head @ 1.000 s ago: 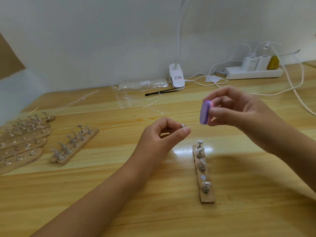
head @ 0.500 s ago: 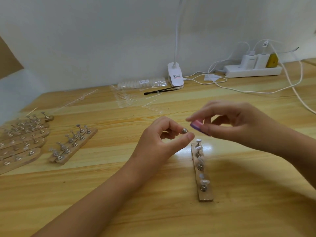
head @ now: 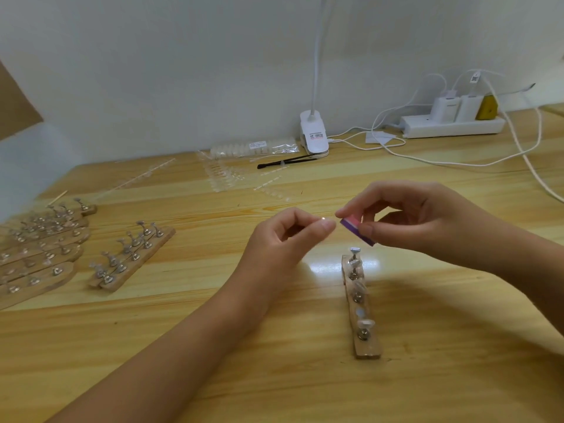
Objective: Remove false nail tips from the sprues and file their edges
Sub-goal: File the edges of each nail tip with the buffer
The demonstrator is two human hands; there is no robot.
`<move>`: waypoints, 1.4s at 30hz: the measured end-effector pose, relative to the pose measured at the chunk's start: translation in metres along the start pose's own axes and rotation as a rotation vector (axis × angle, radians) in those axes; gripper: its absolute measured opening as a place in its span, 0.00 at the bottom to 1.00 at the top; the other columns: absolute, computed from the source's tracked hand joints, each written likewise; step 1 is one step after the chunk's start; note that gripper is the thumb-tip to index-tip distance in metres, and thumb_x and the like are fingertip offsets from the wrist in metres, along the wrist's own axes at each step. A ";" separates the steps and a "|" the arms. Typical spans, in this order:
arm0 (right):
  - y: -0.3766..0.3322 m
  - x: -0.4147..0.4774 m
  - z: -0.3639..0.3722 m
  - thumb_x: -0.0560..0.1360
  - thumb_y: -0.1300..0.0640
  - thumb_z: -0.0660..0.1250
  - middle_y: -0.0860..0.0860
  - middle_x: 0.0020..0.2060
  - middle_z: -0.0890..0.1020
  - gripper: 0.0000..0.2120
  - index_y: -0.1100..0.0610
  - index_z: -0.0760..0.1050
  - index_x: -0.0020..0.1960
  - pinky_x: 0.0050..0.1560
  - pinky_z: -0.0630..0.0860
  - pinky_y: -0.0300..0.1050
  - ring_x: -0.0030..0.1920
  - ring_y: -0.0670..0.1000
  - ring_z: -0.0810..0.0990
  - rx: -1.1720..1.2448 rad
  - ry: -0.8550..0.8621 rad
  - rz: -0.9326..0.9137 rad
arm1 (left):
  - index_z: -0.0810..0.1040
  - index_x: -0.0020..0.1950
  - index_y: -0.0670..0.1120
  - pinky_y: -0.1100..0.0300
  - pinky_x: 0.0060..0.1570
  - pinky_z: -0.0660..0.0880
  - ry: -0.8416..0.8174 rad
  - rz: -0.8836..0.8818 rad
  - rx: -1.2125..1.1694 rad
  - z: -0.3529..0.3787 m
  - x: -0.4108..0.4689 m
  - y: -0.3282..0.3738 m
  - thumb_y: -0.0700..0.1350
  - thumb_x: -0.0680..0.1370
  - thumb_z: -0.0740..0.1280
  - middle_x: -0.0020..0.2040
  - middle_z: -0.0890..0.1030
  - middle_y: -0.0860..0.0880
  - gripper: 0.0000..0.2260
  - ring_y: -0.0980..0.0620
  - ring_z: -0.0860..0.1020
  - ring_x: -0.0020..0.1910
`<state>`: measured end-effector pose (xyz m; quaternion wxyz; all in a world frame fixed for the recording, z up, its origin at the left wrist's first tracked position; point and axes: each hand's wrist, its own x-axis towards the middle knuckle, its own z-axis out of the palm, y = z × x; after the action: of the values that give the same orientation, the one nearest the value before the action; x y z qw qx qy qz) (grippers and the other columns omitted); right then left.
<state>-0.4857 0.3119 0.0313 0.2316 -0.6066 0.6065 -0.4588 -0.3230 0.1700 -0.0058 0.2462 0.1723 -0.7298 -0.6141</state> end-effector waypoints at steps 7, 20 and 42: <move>0.002 0.001 0.005 0.71 0.51 0.71 0.51 0.45 0.84 0.11 0.49 0.82 0.54 0.48 0.79 0.38 0.46 0.49 0.84 0.106 -0.029 0.055 | 0.82 0.42 0.52 0.64 0.52 0.76 0.023 -0.014 -0.056 -0.002 0.001 0.001 0.55 0.71 0.72 0.41 0.82 0.57 0.07 0.62 0.79 0.44; -0.002 0.001 0.006 0.72 0.51 0.68 0.48 0.49 0.85 0.14 0.48 0.82 0.57 0.50 0.78 0.35 0.50 0.47 0.83 0.102 0.099 0.022 | 0.80 0.43 0.48 0.71 0.43 0.73 -0.001 0.053 -0.030 -0.002 0.001 0.001 0.53 0.71 0.74 0.38 0.80 0.58 0.10 0.63 0.77 0.40; 0.008 0.002 0.014 0.70 0.59 0.72 0.54 0.44 0.84 0.13 0.60 0.77 0.53 0.47 0.81 0.42 0.46 0.55 0.86 0.310 0.057 0.033 | 0.81 0.43 0.48 0.68 0.49 0.75 -0.039 -0.016 -0.068 0.003 -0.001 0.001 0.53 0.71 0.72 0.41 0.83 0.52 0.08 0.59 0.80 0.43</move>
<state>-0.4787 0.3046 0.0188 0.3126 -0.5404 0.5445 -0.5601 -0.3239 0.1734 -0.0051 0.2325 0.1578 -0.7119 -0.6436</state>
